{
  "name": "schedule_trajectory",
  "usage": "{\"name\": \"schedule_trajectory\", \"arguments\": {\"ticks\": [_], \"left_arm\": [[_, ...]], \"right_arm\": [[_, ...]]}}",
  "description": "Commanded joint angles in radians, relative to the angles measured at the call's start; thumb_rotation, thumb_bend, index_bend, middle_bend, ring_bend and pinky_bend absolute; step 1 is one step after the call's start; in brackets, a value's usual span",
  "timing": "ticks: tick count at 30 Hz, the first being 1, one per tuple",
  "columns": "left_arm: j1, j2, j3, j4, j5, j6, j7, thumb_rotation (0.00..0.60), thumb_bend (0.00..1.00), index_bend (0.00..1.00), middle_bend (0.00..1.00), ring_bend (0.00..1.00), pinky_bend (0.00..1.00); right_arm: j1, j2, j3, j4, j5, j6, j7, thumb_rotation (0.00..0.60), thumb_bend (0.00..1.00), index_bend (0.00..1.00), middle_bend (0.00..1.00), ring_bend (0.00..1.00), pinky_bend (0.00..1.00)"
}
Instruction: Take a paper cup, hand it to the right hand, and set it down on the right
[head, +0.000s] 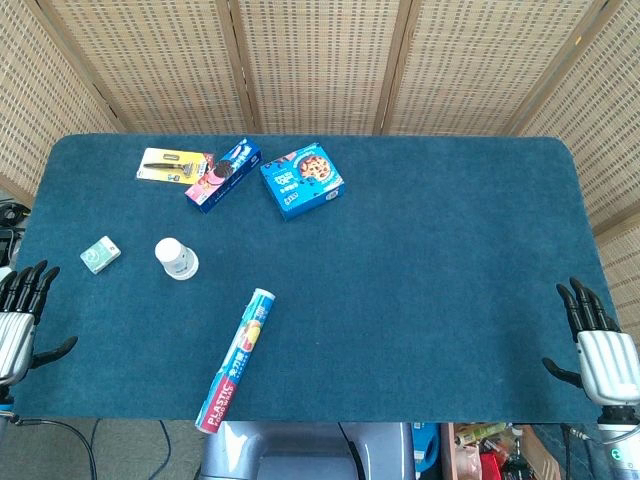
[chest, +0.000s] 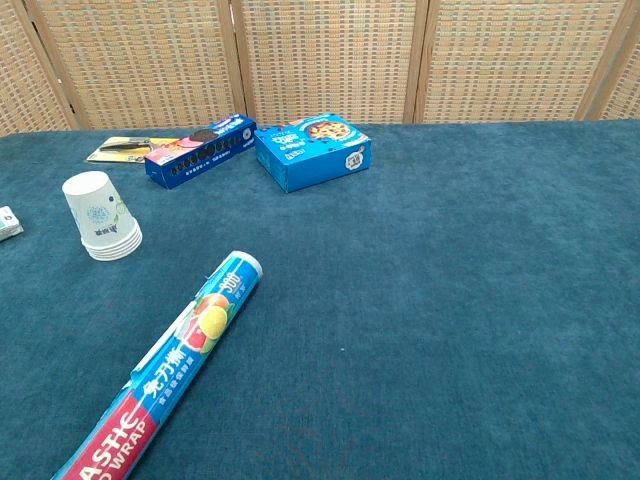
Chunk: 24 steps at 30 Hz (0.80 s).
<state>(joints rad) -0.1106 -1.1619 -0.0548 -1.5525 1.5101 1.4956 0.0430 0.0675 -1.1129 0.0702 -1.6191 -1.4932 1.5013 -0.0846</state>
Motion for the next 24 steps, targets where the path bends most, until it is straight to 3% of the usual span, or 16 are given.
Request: {"name": "schedule_trajectory", "arguments": {"ticks": [1,10,14,19,24], "left_arm": [[0.0,0.002,0.001,-0.005,-0.004,-0.004,0.005,0.6,0.19,0.0,0.0,0.0,0.0],[-0.019,-0.001,0.002,-0.013,-0.013,-0.043,0.023,0.6,0.19,0.0,0.0,0.0,0.0],[-0.069,0.005,-0.031,-0.014,-0.041,-0.108,-0.003,0.6,0.19,0.0,0.0,0.0,0.0],[-0.212,0.003,-0.091,0.065,-0.098,-0.308,-0.022,0.6,0.2,0.0,0.0,0.0,0.0],[-0.328,-0.032,-0.086,0.181,-0.065,-0.467,-0.091,0.6,0.2,0.0,0.0,0.0,0.0]], "right_arm": [[-0.001,-0.004,0.002,0.004,-0.002,0.005,-0.001,0.6,0.0,0.0,0.0,0.0,0.0],[-0.004,-0.007,0.01,0.012,0.005,0.014,0.008,0.6,0.0,0.0,0.0,0.0,0.0],[-0.002,-0.006,0.014,0.014,0.015,0.008,0.011,0.6,0.0,0.0,0.0,0.0,0.0],[0.009,-0.018,0.02,0.035,0.035,-0.018,0.004,0.6,0.0,0.0,0.0,0.0,0.0],[0.02,-0.033,0.024,0.059,0.057,-0.044,-0.012,0.6,0.0,0.0,0.0,0.0,0.0]]}}
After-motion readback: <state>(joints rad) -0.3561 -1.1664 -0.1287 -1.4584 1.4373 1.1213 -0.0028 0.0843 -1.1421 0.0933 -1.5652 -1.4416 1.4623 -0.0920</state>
